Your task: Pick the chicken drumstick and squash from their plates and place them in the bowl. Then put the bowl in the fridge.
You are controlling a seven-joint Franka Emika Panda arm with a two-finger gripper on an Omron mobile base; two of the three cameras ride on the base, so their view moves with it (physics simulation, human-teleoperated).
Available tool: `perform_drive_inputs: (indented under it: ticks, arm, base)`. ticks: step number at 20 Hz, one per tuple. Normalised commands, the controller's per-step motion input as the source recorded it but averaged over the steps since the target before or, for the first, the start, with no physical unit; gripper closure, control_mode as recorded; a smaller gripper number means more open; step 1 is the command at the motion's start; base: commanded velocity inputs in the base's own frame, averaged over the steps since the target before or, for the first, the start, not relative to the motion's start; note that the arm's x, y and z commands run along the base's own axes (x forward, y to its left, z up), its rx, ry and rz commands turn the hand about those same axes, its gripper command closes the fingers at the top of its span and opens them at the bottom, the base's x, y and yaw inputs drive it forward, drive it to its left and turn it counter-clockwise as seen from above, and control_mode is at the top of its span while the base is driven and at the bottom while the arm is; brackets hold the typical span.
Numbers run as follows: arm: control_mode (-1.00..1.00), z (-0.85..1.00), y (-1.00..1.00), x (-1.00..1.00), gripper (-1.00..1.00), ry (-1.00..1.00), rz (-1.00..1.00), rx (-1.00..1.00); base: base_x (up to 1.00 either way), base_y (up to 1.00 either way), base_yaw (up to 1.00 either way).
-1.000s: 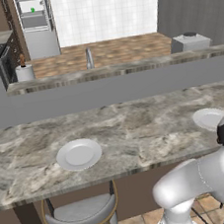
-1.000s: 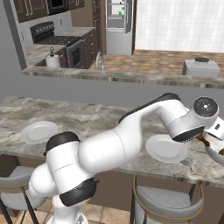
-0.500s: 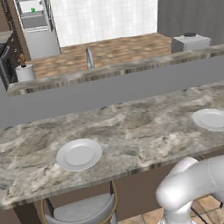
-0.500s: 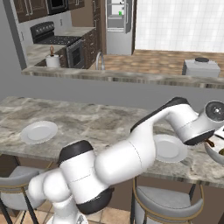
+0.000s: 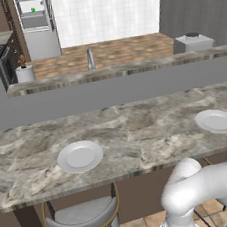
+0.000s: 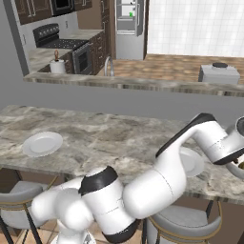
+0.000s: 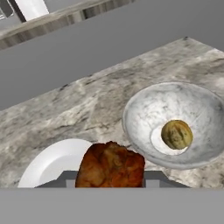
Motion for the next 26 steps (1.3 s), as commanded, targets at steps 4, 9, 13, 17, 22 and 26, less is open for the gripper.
perform_drive_inputs:
  ticks: [4, 9, 13, 17, 22, 26]
  arm:
    - [-1.00, -0.06, -0.30, 0.13, 1.00, 0.02, 0.04, 0.06]
    - [-1.00, -0.01, -0.18, 0.23, 1.00, 0.12, 0.01, 0.00]
    - [-1.00, -0.01, -0.11, 0.23, 1.00, 0.16, 0.00, 0.00]
    - [-1.00, -0.06, -0.12, 0.22, 1.00, 0.10, 0.00, 0.01]
    - [-1.00, -0.11, -0.13, 0.22, 1.00, 0.01, 0.00, 0.07]
    - [-1.00, -0.03, -0.09, 0.24, 1.00, 0.05, 0.00, 0.06]
  base:
    - [0.00, 0.00, 0.00]
    - [0.00, 0.00, 0.00]
    - [0.00, 0.00, 0.00]
    - [0.00, 0.00, 0.00]
    - [0.00, 0.00, 0.00]
    - [0.00, 0.00, 0.00]
